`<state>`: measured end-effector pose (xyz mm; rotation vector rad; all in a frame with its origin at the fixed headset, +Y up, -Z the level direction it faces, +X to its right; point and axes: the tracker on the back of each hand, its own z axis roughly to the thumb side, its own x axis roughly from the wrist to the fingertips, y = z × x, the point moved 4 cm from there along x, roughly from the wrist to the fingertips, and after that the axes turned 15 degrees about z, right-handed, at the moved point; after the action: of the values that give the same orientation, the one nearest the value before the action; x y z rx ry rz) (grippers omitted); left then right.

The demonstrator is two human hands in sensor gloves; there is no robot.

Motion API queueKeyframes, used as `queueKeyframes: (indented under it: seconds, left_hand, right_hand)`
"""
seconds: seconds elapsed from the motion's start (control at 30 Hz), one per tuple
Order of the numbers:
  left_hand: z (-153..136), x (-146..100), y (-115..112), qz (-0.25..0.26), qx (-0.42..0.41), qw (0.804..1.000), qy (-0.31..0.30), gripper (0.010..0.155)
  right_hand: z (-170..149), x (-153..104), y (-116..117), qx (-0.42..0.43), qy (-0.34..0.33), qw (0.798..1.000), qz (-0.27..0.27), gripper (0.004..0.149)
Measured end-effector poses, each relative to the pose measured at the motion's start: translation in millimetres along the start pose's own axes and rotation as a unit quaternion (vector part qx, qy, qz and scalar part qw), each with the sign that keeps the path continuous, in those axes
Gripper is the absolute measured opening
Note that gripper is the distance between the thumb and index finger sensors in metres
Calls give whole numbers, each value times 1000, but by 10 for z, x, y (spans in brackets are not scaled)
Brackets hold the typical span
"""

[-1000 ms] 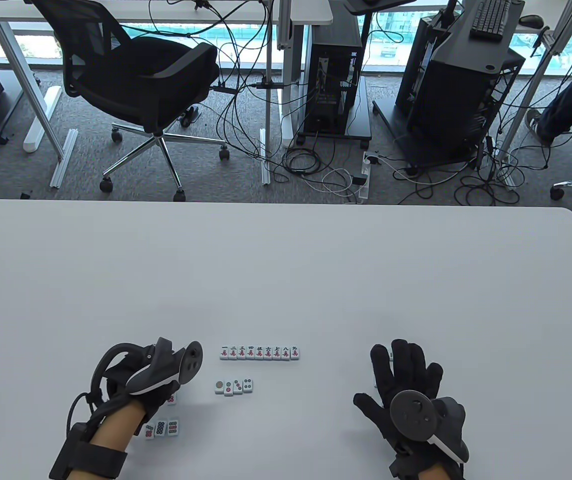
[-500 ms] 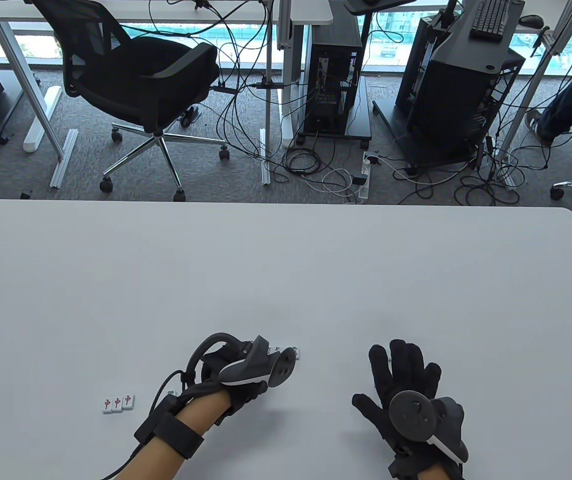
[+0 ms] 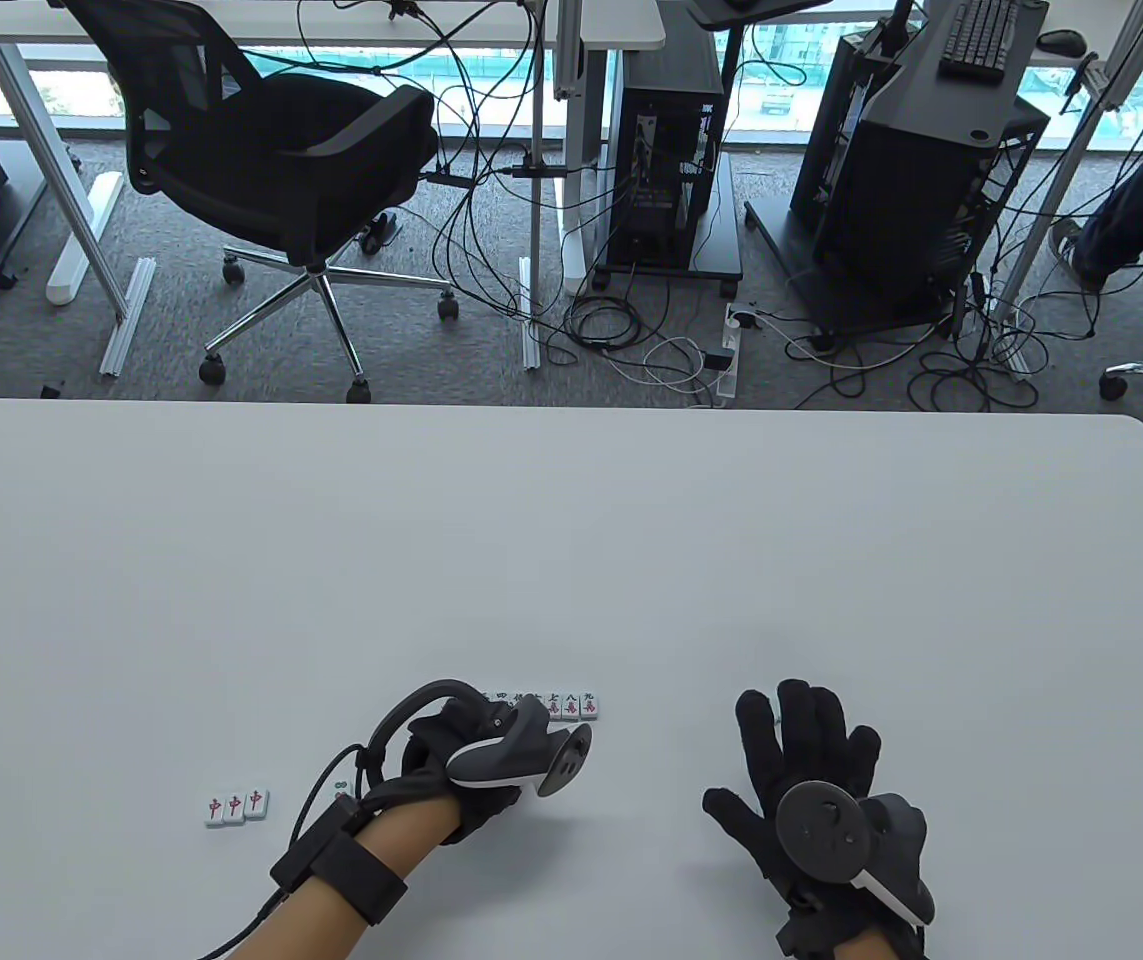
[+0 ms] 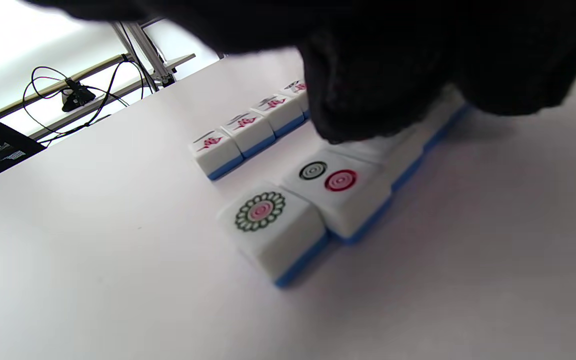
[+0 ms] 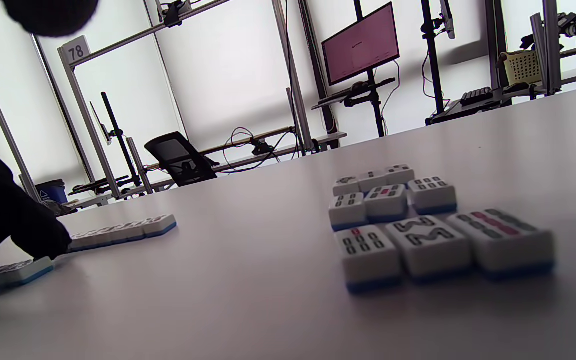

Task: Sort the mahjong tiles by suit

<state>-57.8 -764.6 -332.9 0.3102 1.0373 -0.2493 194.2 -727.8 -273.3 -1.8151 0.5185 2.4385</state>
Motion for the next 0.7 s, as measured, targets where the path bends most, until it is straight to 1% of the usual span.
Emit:
queueKeyframes:
  seconds: [0.1,0.2,0.27,0.37,0.43,0.53,0.7]
  left_hand:
    - [-182,-137,39,10,4,1000,17,66]
    - [-415,-296,19,1,1,999,38,66]
    - [-583,-420,-39,-17,-10,998,54,65]
    - [-859,-628,-173,-31,-9,995,96,66]
    - [-997,-763,-295,-60,-5,991,117,67]
    - [-1098,-915,-446,-81,-15,987,135,68]
    - [-1070,-992,-597,-72,-33,987,137,68]
  right_hand:
    - [-3,2,1,0,1,1000,0,84]
    - [-3,3,3,-3,3,1000,2,84]
    - [-4,3,3,-4,4,1000,2,84]
    - [-6,3,0,-4,5,1000,2,84]
    - [-7,5,2,-4,5,1000,2,84]
    - [-6,8,7,-6,6,1000,4,84]
    - [-11,10,15,-5,8,1000,8,84]
